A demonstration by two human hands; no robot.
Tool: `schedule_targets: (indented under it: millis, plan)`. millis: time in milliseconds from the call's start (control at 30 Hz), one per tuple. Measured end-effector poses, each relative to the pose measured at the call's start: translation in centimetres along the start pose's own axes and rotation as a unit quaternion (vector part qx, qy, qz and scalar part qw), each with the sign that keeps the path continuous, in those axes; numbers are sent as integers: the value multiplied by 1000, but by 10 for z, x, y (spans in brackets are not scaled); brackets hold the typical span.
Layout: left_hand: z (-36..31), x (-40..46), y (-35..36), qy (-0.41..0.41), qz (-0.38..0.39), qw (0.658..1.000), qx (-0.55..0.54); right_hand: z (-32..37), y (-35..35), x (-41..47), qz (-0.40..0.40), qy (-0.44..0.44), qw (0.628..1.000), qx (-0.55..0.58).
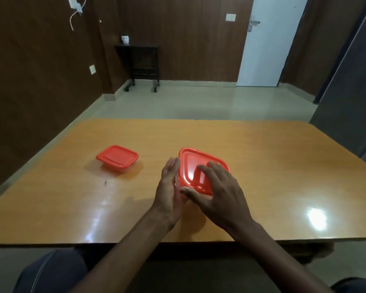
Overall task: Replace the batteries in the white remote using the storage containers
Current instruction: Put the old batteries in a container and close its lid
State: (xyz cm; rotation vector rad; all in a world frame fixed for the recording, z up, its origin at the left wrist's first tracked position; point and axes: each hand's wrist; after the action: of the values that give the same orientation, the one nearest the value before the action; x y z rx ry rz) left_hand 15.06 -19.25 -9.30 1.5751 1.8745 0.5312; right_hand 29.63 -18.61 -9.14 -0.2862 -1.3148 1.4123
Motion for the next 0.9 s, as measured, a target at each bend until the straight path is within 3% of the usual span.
schedule_targets:
  millis: [233, 433, 633, 900]
  plan:
    - [-10, -1, 3, -13, 44, 999, -13, 5, 15, 2, -103, -150, 981, -72]
    - [-11, 5, 3, -54, 44, 993, -95, 0, 18, 8, -139, -262, 948, -118]
    - [-10, 8, 4, -96, 77, 988, -97, -6, 22, 7, -161, -286, 936, -129]
    - [-7, 9, 9, -88, 28, 988, -120, -6, 35, 7, -198, -308, 917, -161]
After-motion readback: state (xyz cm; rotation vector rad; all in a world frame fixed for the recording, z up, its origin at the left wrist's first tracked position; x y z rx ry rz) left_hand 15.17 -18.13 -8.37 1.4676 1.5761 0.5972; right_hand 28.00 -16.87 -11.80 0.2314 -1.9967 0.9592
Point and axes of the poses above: each hand's wrist, its own x-axis towards the middle knuckle, its own y-axis out of the palm, z = x × y
